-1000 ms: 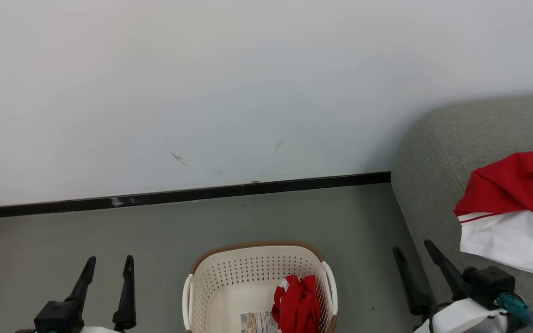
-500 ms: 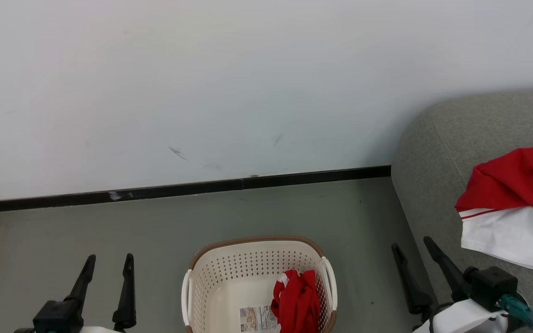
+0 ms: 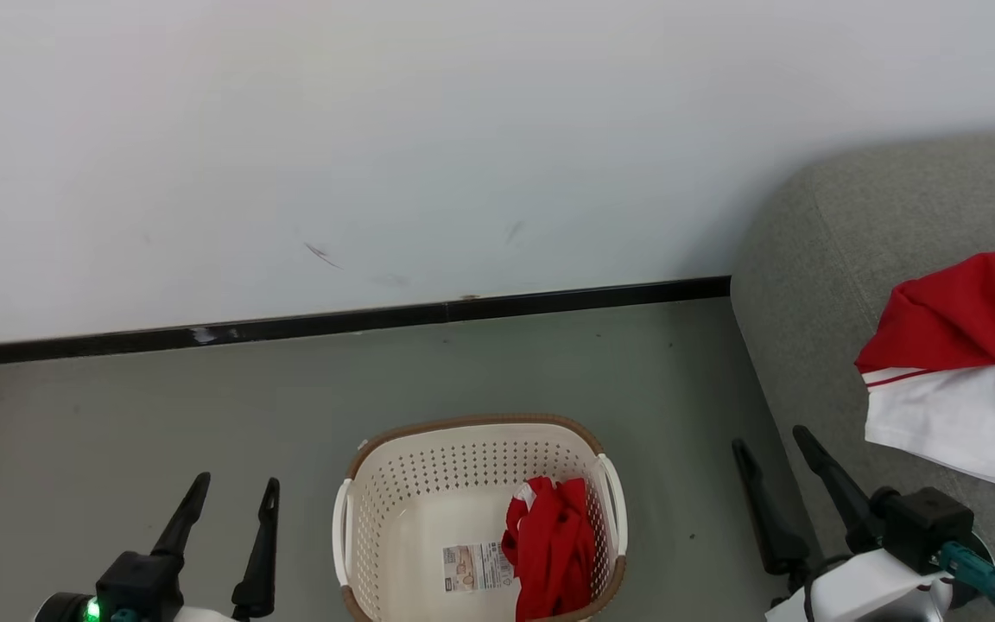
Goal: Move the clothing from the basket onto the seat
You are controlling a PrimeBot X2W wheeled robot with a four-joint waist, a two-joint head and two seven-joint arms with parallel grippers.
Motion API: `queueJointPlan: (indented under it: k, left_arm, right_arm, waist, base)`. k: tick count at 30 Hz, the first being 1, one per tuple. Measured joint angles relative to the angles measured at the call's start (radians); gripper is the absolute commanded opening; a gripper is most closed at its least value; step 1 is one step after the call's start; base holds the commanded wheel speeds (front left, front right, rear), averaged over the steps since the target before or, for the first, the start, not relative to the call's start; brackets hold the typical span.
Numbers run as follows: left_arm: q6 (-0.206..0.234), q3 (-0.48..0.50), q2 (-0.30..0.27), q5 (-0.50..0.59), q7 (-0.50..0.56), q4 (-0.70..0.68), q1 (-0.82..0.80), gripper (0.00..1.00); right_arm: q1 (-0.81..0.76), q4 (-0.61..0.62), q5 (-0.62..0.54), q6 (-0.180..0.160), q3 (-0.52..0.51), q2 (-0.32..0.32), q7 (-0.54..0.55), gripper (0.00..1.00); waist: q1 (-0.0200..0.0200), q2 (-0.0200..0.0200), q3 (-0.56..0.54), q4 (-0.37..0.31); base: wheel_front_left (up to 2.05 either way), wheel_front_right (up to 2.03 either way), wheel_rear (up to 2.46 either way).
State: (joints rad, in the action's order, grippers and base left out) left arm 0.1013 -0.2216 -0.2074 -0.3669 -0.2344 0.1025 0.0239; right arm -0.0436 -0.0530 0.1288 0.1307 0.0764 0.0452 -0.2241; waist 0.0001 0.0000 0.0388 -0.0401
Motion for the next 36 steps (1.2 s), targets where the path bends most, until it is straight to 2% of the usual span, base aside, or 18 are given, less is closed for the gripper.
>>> queueJointPlan:
  k: [12,21,26,36]
  left_arm:
    - [-0.065,-0.120,-0.010,0.064,0.080,0.028,-0.126,1.00]
    - [-0.117,-0.201,0.019,0.100,0.129,0.085,-0.228,1.00]
    - [-0.132,-0.230,0.035,0.115,0.156,0.123,-0.287,1.00]
    - [-0.158,-0.265,0.036,0.168,0.190,0.190,-0.404,1.00]
  right_arm:
    - [0.003,0.062,-0.017,0.000,-0.011,-0.001,0.008,1.00]
    - [0.001,0.114,-0.036,0.000,-0.079,-0.003,0.013,1.00]
    - [0.001,0.146,-0.045,0.000,-0.108,-0.003,0.013,1.00]
    - [0.025,0.185,-0.023,0.000,-0.100,-0.005,0.008,1.00]
  waist:
    - [0.0000,0.0000,0.081,-0.014]
    - [0.0000,0.0000,0.162,-0.039]
    - [0.0000,0.0000,0.213,-0.059]
    - [0.0000,0.0000,0.329,-0.108]
  base:
    - [0.00,0.00,0.00]
    - [0.00,0.00,0.00]
    - [0.00,0.00,0.00]
    - [0.00,0.00,0.00]
